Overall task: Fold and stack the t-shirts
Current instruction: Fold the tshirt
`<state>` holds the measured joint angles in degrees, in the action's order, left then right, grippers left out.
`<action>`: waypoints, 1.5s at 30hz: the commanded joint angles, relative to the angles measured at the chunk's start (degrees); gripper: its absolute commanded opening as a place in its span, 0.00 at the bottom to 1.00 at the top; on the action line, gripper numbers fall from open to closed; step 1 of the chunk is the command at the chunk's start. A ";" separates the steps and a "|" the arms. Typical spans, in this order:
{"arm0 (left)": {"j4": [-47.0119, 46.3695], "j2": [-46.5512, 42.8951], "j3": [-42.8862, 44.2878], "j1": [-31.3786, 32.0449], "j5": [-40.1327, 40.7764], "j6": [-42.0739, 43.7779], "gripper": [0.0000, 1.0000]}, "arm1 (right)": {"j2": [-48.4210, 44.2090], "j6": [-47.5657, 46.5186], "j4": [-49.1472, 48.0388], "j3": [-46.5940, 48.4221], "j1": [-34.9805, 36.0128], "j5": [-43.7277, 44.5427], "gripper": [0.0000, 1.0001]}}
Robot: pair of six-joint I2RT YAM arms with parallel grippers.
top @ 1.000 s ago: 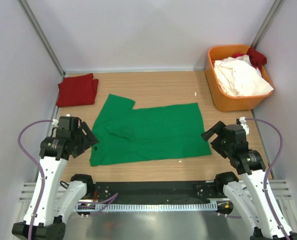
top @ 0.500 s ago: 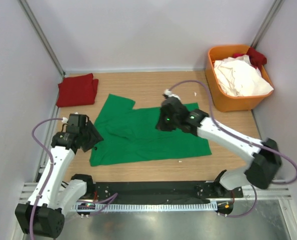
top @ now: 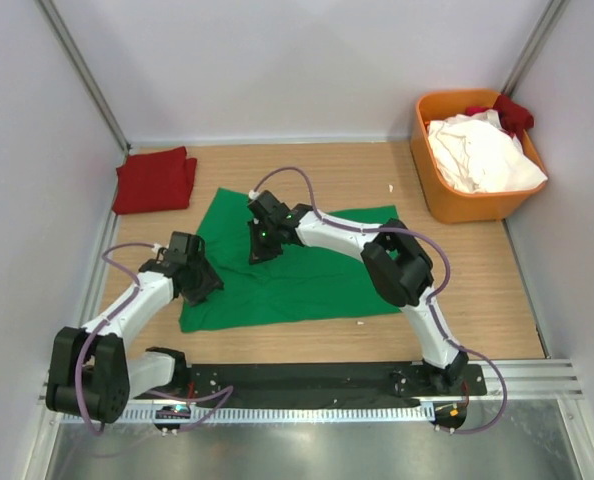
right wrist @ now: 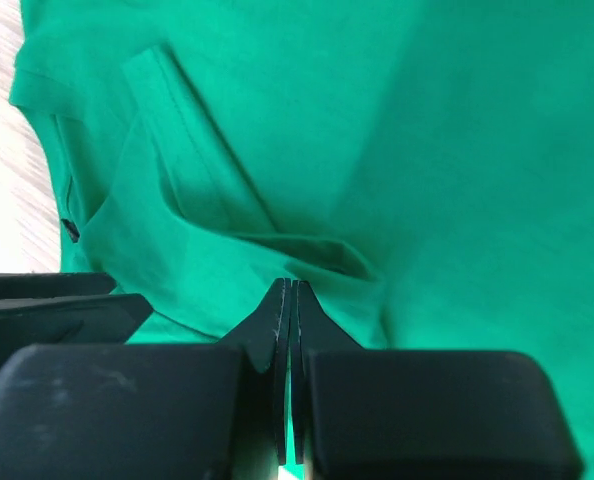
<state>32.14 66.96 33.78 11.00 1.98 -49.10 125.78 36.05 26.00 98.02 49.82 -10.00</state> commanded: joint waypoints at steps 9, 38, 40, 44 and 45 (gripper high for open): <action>-4.37 -0.60 -3.37 0.33 4.08 0.41 0.54 | 3.86 -3.01 1.60 5.70 -1.04 0.06 0.01; -2.26 -0.86 -4.16 0.25 6.90 -0.20 0.53 | -3.70 -3.01 -6.05 -3.80 -7.20 -8.28 0.47; -2.35 -0.86 -4.25 0.33 6.90 -0.21 0.53 | -3.08 -2.66 -6.49 -3.80 -6.58 -8.46 0.45; -2.43 -0.95 -4.34 0.33 6.99 -0.12 0.53 | -1.33 -2.39 -6.84 -3.18 -5.70 -8.81 0.43; -2.43 -0.95 -4.25 0.25 6.99 -0.12 0.53 | -1.24 -2.39 -6.93 -3.10 -5.61 -8.90 0.43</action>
<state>28.71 65.91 30.33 11.25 6.55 -49.15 124.38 32.95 21.06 94.26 43.46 -17.28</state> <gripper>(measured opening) 0.528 0.438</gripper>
